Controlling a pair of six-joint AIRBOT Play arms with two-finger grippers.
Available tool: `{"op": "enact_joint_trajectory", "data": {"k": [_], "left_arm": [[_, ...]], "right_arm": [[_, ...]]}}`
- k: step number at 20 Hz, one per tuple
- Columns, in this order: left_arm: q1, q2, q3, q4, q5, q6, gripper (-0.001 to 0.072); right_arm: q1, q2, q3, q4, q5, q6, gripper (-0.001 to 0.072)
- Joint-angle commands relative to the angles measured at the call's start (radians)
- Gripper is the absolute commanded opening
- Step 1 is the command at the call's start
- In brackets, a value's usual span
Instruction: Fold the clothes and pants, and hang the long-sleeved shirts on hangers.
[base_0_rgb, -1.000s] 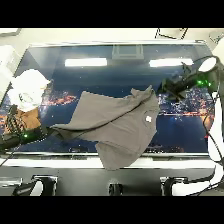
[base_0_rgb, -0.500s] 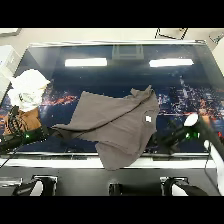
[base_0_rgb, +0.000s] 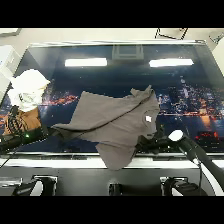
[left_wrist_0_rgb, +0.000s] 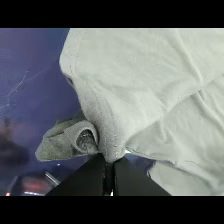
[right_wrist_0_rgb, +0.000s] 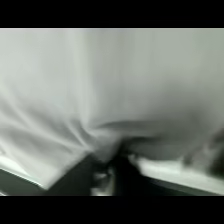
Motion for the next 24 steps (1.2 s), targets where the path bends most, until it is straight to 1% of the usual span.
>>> {"op": "enact_joint_trajectory", "data": {"k": [1,2,3,4,5,6,9,11,12,13,15,16,17,19,21,22,23,24], "left_arm": [[0.0,0.002,0.023,-0.006,0.005,0.005,0.0021],[0.002,0.002,0.049,-0.006,0.007,0.029,0.0021],[0.002,0.002,0.098,-0.006,0.01,0.073,0.0021],[0.002,0.003,0.164,-0.006,0.009,0.107,0.002],[0.002,0.003,0.259,-0.001,0.015,0.116,0.0021],[0.008,0.003,0.375,-0.002,0.025,0.116,0.002],[0.032,0.003,0.767,-0.003,0.117,0.085,0.0021],[0.034,0.003,1.001,-0.002,0.214,0.078,0.0021],[0.031,0.003,1.088,-0.003,0.231,0.078,0.0021],[0.031,0.005,1.141,-0.006,0.217,0.068,0.0021],[0.031,0.029,1.173,-0.006,0.18,0.017,0.002],[0.031,0.039,1.173,-0.006,0.176,0.014,0.0021],[0.031,0.047,1.173,-0.006,0.191,0.014,0.002],[0.031,0.051,1.175,-0.006,0.243,0.014,0.002],[0.031,0.041,1.175,-0.005,0.259,0.014,0.002],[0.031,0.027,1.175,-0.005,0.237,0.014,0.002],[0.031,0.005,1.175,-0.005,0.19,0.014,0.002],[0.031,-0.028,1.171,-0.005,0.119,0.013,0.0019]], "right_arm": [[0.036,0.006,0.149,-0.026,-0.019,0.005,0.0045],[0.036,0.01,0.229,-0.091,0.016,0.006,0.0045],[0.036,0.018,0.334,-0.18,0.053,0.011,0.0044],[0.036,0.03,0.447,-0.279,0.077,0.032,0.0044],[0.036,0.049,0.584,-0.402,0.085,0.069,0.0044],[0.036,0.069,0.724,-0.524,0.08,0.098,0.0045],[0.036,0.13,1.181,-0.868,0.022,0.107,0.0046],[0.036,0.177,1.4,-0.992,-0.036,0.107,0.0046],[0.036,0.2,1.466,-0.999,-0.04,0.107,0.0046],[0.036,0.229,1.503,-0.992,-0.028,0.108,0.0046],[0.036,0.288,1.509,-0.978,0.011,0.107,0.0046],[0.036,0.308,1.509,-0.982,0.015,0.107,0.0046],[0.036,0.326,1.51,-0.985,-0.007,0.104,0.0046],[0.036,0.349,1.51,-0.991,-0.097,0.103,0.0046],[0.036,0.352,1.51,-1.011,-0.166,0.103,0.0046],[0.036,0.346,1.51,-1.024,-0.157,0.09,0.0046],[0.036,0.331,1.51,-1.039,-0.107,0.064,0.0046],[0.036,0.304,1.509,-1.043,-0.019,0.049,0.0046]]}}
